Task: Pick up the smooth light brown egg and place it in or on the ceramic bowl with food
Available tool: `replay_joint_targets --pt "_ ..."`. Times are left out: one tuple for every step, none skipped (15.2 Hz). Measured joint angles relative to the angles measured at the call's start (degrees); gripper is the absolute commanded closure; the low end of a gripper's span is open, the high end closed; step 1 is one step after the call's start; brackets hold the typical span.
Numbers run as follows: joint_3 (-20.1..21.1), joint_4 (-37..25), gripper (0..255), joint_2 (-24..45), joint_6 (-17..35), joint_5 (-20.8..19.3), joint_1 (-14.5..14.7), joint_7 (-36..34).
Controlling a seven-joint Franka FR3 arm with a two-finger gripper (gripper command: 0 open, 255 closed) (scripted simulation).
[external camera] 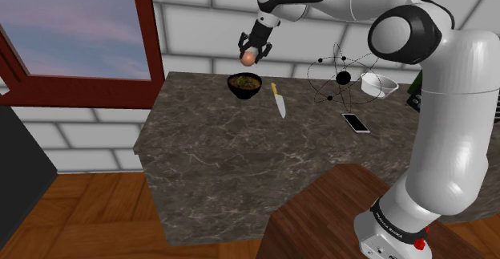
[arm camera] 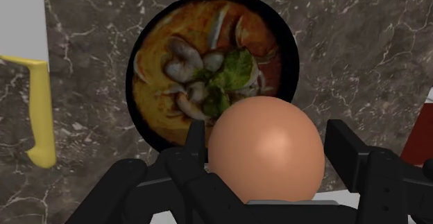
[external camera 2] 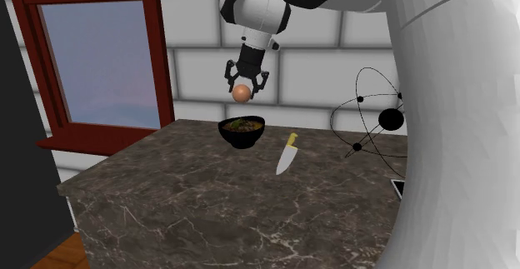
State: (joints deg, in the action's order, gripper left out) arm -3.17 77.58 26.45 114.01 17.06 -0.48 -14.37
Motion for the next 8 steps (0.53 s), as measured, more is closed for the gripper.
replay_joint_targets --pt "0.02 0.34 255 0.25 0.57 0.08 -0.03 0.20" --pt "0.03 0.62 255 0.60 1.15 0.19 -0.10 0.47" --pt "0.05 1.44 255 0.54 1.87 0.27 -0.08 0.65" --pt "0.08 2.45 255 0.40 2.73 0.38 -0.07 0.93" --pt "0.10 3.17 255 0.41 3.44 0.47 -0.04 1.11" --pt "0.14 3.81 255 0.50 4.15 0.57 -0.03 1.32" --pt "0.18 4.45 255 0.53 4.82 0.63 0.07 1.38" --pt "0.21 4.67 255 0.86 5.35 0.74 0.02 1.62"
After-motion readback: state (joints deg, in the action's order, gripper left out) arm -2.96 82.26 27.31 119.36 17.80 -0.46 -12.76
